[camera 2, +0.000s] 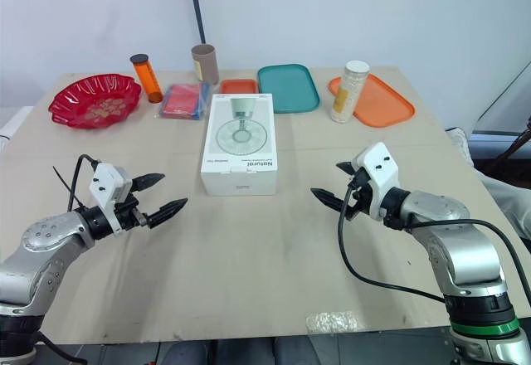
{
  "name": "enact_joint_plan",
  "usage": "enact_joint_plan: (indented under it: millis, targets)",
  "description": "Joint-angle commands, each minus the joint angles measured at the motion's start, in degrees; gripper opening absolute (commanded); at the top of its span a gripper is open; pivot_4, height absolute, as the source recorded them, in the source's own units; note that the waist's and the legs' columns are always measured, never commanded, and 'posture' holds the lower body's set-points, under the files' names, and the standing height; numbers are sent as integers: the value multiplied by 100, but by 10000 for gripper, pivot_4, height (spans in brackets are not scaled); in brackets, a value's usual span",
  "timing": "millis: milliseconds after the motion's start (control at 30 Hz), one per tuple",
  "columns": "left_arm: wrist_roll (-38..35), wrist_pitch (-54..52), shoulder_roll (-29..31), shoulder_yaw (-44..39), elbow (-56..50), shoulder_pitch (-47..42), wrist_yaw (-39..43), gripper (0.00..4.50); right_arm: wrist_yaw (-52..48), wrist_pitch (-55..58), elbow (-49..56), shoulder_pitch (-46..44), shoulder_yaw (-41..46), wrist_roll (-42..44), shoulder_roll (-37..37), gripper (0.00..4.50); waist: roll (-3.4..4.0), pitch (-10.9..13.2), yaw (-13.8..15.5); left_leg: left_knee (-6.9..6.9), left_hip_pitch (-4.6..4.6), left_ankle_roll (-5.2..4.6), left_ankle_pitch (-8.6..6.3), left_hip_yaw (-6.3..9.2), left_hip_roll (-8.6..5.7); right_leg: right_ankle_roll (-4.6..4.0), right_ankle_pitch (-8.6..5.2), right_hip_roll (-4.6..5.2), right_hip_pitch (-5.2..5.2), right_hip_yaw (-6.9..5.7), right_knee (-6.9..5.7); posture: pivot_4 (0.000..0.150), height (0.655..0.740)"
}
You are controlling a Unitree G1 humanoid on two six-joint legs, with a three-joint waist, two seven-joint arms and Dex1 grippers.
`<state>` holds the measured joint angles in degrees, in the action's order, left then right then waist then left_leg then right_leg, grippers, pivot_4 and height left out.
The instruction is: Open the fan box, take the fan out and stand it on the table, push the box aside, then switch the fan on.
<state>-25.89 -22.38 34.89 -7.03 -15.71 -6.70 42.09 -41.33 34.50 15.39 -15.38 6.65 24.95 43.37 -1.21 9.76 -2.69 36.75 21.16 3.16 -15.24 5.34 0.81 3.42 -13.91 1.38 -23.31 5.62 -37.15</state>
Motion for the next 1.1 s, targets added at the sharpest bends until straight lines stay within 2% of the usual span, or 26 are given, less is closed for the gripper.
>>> enact_joint_plan:
  millis: [33, 667, 800, 867, 933, 1100]
  targets:
    - [91, 197, 16, -14, 58, -153, 58, 45000, 34, -95, 154, -127, 137, 60, -75, 44322, 0, 0, 0, 0, 0, 0, 0, 0, 0, 0, 0, 0, 0, 0, 0, 1500, 7400]
    - [173, 140, 63, 3, 336, -369, 399, 45000, -136, -254, 415, -79, 120, 218, -243, 44322, 0, 0, 0, 0, 1, 0, 0, 1, 0, 0, 0, 0, 0, -2, 0, 1500, 7400]
    - [-149, 69, 63, -254, 239, -433, 458, 34320, -107, -228, 496, -103, 65, 240, -313, 45000, 0, 0, -2, 0, 0, 0, 0, 1, 1, 0, 0, -1, 0, -2, 0, 1500, 7400]
    - [-285, -5, 52, -317, 298, -622, 450, 25672, -65, -213, 529, -152, 24, 235, -366, 45000, 0, 0, -1, 0, 1, 0, 0, 2, 1, 0, 0, 0, 0, -3, 0, 1500, 7400]
    - [-402, -79, 9, -335, 369, -862, 428, 20466, -22, -194, 601, -210, 4, 246, -433, 45000, 0, 0, -1, 1, 1, 0, 0, 2, 1, 0, 0, 0, 0, -3, -1, 1500, 7400]
    - [-399, -84, -72, -141, 782, -1537, 533, 2843, 266, -108, 738, -486, -177, 125, -669, 45000, 0, 0, -1, 2, 2, 0, 0, 3, -1, 1, 0, 0, 1, -4, -1, 1500, 7400]
